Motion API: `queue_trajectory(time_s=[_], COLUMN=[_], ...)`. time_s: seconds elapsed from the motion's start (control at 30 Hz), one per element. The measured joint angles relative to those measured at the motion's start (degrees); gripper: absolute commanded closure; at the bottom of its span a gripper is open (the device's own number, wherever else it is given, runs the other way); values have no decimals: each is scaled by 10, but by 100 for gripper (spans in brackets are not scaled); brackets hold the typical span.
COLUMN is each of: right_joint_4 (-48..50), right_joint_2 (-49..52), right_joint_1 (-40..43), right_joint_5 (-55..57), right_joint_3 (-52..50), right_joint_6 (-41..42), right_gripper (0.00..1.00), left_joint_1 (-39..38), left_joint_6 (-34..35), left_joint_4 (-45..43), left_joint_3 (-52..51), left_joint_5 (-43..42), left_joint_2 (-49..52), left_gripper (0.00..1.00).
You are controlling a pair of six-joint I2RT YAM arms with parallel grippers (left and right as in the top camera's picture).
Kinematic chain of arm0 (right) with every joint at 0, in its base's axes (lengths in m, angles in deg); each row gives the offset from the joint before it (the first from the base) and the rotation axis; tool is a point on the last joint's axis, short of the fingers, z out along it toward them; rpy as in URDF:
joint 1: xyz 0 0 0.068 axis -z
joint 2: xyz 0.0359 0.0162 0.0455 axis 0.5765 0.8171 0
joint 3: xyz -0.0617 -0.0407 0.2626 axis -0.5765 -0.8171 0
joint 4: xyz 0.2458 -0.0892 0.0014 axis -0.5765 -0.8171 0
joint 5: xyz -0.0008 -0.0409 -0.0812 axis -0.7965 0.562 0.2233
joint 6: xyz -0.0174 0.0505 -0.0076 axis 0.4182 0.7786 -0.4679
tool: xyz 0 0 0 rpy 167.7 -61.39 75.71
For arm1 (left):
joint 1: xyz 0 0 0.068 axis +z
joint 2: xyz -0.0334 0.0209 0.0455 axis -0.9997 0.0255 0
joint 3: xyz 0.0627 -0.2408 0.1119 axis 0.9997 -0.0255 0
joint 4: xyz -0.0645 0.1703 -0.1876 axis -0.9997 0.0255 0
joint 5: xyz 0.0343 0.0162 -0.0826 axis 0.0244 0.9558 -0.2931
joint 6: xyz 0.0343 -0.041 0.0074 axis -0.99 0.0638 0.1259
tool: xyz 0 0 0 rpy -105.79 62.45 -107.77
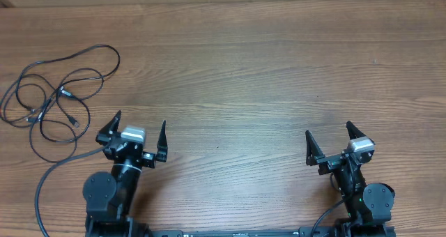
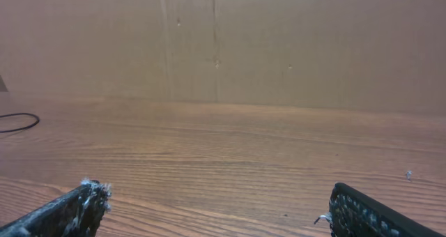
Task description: Untangle cables
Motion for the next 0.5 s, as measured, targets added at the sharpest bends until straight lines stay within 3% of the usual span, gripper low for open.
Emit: queue_trajectory(time_s=[0.5], right_joint_4=[0], right_joint_2=[0], right_joint_1=[0], right_joint_5=[0], right_joint_3=[0], right_joint_6=[0], right_gripper=[0], left_joint_1=[-32], left_joint_6=[-61], left_joint_4=[4], left_joint_3=[-137], left_joint_5=[26], left_joint_2=[-164], left_gripper=[0])
